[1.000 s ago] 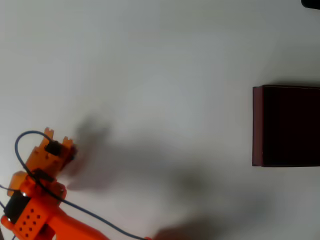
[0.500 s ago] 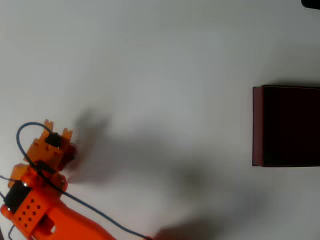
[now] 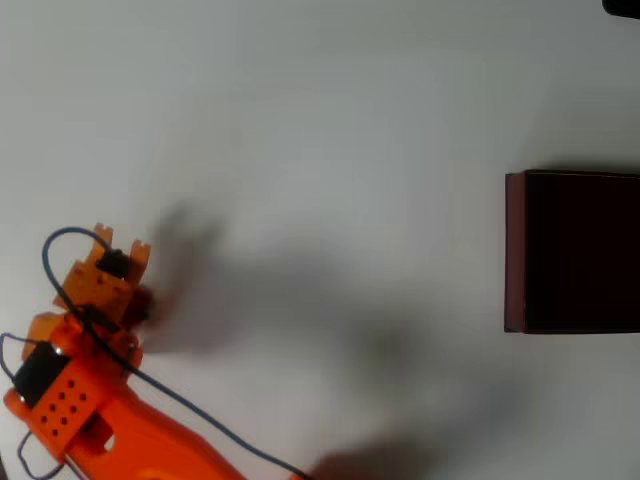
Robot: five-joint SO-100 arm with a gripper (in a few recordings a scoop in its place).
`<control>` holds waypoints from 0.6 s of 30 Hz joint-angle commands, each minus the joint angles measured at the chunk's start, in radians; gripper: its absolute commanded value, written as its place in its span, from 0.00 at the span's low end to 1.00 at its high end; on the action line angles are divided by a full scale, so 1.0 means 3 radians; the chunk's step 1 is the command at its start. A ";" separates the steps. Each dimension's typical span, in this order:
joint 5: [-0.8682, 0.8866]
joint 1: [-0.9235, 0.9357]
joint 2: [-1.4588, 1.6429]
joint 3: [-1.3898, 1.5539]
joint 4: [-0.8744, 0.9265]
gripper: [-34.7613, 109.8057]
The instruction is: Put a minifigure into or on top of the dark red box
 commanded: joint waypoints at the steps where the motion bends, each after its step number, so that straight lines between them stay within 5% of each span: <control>1: -0.0015 0.0010 0.0051 -0.0118 0.0051 0.37; 18: -0.0174 0.0097 -0.0020 -0.0276 0.0199 0.37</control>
